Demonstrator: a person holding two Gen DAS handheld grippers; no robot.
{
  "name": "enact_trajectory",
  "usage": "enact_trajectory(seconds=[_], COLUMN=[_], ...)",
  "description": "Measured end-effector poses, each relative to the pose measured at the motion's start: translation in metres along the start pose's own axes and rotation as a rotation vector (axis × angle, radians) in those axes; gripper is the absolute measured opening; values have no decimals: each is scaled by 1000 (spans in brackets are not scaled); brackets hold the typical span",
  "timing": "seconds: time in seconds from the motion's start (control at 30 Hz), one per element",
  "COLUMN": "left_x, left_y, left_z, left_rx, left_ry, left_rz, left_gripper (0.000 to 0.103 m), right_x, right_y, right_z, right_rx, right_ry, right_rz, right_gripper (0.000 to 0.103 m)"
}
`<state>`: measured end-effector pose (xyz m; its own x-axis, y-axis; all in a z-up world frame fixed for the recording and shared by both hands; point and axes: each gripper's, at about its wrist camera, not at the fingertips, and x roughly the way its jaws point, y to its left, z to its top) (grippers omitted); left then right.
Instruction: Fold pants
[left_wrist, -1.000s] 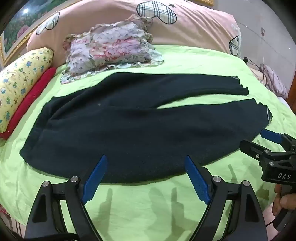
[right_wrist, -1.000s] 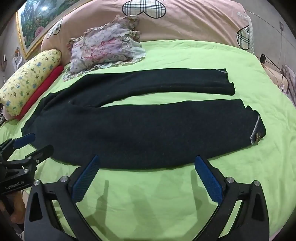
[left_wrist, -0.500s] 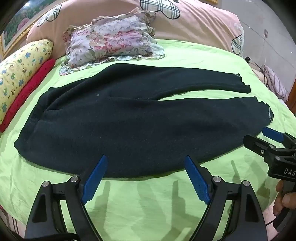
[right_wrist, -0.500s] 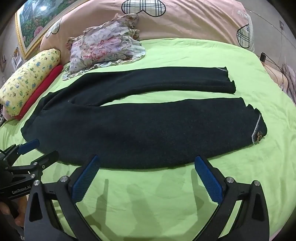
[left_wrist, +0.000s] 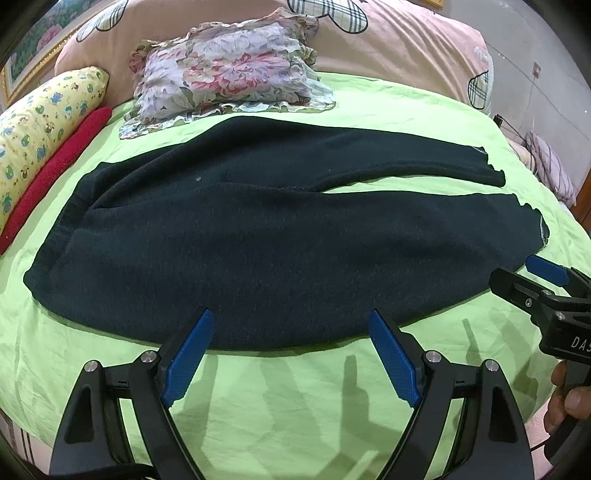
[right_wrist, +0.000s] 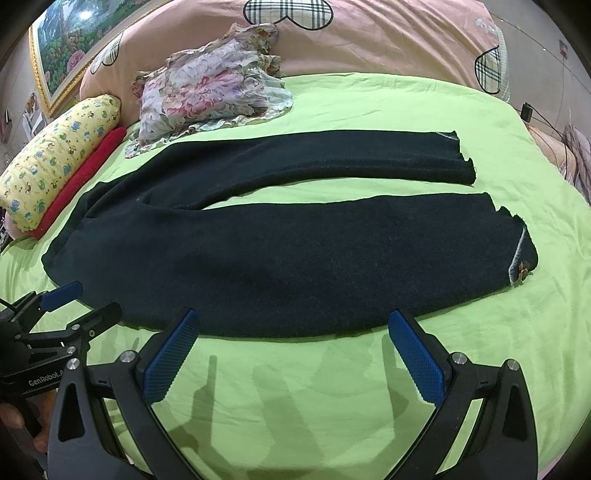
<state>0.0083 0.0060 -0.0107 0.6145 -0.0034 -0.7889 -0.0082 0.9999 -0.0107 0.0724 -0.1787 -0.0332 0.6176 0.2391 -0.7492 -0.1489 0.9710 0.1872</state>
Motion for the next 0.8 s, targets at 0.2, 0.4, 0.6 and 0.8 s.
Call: enact_trajectory(seconds=[0.2,0.4,0.6,0.8], left_x=[3,5,7,10], left_y=[2,4,4,4], left_z=[-1,-2,-3,-3], left_rx=[-4,-7,-7,-8], left_ry=[1,0,4,10], left_rz=[-4,-7,-7,-8], left_gripper=[86,86,86,86], right_x=[-1,-1,-2,-2], right_y=[-1,0,1,2], right_z=[0,0,1,0], right_rx=[13,7,9,12], right_ry=[5,2,3,3], right_rz=[2,7,7,11], right_gripper=[102,102,102,102])
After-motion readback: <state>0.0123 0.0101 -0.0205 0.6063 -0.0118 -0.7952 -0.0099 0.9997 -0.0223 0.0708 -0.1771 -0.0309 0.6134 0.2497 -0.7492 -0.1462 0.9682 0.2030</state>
